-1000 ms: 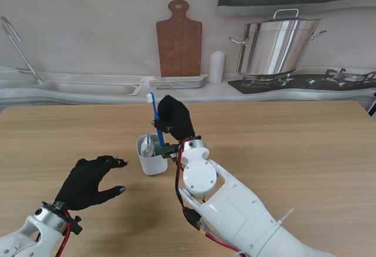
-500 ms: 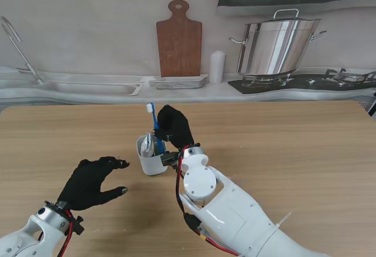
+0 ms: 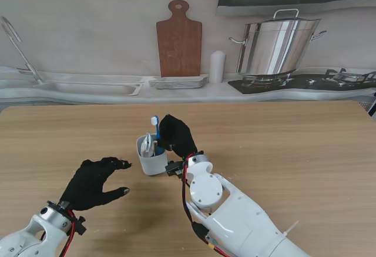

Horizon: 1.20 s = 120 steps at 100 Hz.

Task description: Organize toothpaste and toothbrush

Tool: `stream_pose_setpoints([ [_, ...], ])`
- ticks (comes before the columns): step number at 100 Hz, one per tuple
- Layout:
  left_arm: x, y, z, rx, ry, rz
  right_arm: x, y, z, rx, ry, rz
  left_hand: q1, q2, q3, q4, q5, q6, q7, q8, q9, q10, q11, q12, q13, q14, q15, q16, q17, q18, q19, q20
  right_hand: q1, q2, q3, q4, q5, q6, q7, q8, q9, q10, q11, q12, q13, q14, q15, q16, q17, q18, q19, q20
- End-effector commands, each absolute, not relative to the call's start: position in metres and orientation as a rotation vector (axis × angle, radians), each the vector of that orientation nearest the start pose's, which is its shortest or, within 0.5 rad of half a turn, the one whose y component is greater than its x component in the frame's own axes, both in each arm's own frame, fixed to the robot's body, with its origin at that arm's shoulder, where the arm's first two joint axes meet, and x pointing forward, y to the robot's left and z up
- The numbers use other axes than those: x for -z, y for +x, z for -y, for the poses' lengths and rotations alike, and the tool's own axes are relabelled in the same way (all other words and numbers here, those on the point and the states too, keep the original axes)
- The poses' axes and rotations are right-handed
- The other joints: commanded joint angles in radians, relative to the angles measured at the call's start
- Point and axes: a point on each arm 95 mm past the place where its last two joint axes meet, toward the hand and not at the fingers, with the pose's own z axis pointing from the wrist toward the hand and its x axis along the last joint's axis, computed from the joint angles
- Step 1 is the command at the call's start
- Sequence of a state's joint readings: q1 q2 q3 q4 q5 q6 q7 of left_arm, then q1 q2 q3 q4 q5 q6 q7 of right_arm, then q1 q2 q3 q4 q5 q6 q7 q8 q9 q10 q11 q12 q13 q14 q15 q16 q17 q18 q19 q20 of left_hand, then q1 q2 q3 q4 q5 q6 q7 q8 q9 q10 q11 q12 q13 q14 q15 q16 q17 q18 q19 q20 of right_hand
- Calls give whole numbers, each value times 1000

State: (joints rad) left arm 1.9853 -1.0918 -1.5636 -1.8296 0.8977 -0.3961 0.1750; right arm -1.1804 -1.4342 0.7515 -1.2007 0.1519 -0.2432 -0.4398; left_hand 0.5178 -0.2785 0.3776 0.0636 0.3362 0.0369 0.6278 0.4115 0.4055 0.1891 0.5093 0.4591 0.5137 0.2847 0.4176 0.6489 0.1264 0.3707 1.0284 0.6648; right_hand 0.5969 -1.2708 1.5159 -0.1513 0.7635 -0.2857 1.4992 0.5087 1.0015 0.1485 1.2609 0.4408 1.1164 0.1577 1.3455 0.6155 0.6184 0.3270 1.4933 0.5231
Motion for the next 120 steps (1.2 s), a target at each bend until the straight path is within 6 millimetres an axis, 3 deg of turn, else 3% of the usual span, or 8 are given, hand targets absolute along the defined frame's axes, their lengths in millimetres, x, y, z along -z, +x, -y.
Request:
stream_pose_setpoints([
  [1, 306, 301, -56, 1800, -1160, -1400, 322, 445, -192, 2280, -1934, 506, 10, 25, -6, 6, -34, 7, 1, 0, -20, -3, -20, -24, -18, 6, -12, -7, -16, 15, -5, 4, 9, 8, 54, -74, -24, -28, 9, -15, -11, 22, 6, -14, -6, 3, -3, -2, -5, 0, 23, 13],
  [23, 307, 301, -55, 1807, -1155, -1401, 326, 444, -185, 2275, -1933, 562, 11, 23, -4, 5, -35, 8, 0, 0, -20, -3, -20, -24, -17, 7, -12, -8, -19, 16, -8, 4, -30, 66, 54, -99, -70, -18, 24, -139, -63, 48, -31, -42, -39, 24, -43, 50, -39, 9, 14, 17],
  [49, 307, 300, -53, 1811, -1151, -1401, 329, 441, -179, 2277, -1930, 590, 9, 23, -3, 4, -36, 9, 0, 0, -21, -3, -20, -25, -19, 8, -13, -8, -19, 15, -10, 4, -116, 92, 51, -148, -140, 48, -19, -178, -179, 51, -84, 15, -123, 36, -102, 63, -111, 20, -22, 21],
  [65, 307, 298, -53, 1814, -1145, -1398, 325, 440, -174, 2294, -1918, 597, 7, 24, -4, 4, -39, 8, -2, -1, -21, -4, -21, -25, -20, 5, -14, -9, -21, 16, -12, 4, -244, 181, -4, -74, -165, 120, -121, -149, -307, 77, -162, 56, -252, 52, -222, 23, -196, 30, -75, 25],
  [72, 306, 298, -53, 1816, -1142, -1396, 323, 439, -171, 2307, -1911, 602, 8, 23, -3, 4, -38, 9, -2, -1, -21, -4, -21, -25, -19, 6, -14, -8, -22, 17, -13, 4, -296, 222, -26, 12, -164, 154, -217, -15, -337, 79, -203, 46, -288, 57, -283, -8, -222, 35, -100, 22],
  [91, 305, 296, -52, 1822, -1135, -1391, 313, 436, -163, 2343, -1882, 611, 6, 24, -5, 4, -41, 9, -3, -1, -22, -5, -21, -25, -20, 5, -15, -9, -22, 18, -13, 4, -416, 230, -74, -24, -271, 211, -387, -45, -447, 89, -302, 10, -419, 82, -464, -79, -318, 44, -187, -15],
  [111, 305, 294, -49, 1843, -1127, -1375, 302, 426, -148, 2384, -1870, 624, 7, 26, -7, 3, -43, 11, -5, -2, -24, -3, -23, -25, -23, 5, -17, -10, -24, 13, -18, 2, -537, 345, -154, -42, -527, 257, -434, -75, -690, 101, -346, -10, -694, 97, -597, -132, -489, 18, -276, -50],
  [120, 305, 293, -45, 1859, -1123, -1375, 295, 421, -139, 2403, -1879, 616, 5, 26, -8, 3, -43, 12, -4, -2, -24, -3, -22, -26, -23, 4, -18, -10, -25, 12, -20, 1, -540, 471, -220, -19, -617, 272, -429, -102, -764, 107, -355, -29, -766, 98, -651, -168, -532, 5, -322, -75],
])
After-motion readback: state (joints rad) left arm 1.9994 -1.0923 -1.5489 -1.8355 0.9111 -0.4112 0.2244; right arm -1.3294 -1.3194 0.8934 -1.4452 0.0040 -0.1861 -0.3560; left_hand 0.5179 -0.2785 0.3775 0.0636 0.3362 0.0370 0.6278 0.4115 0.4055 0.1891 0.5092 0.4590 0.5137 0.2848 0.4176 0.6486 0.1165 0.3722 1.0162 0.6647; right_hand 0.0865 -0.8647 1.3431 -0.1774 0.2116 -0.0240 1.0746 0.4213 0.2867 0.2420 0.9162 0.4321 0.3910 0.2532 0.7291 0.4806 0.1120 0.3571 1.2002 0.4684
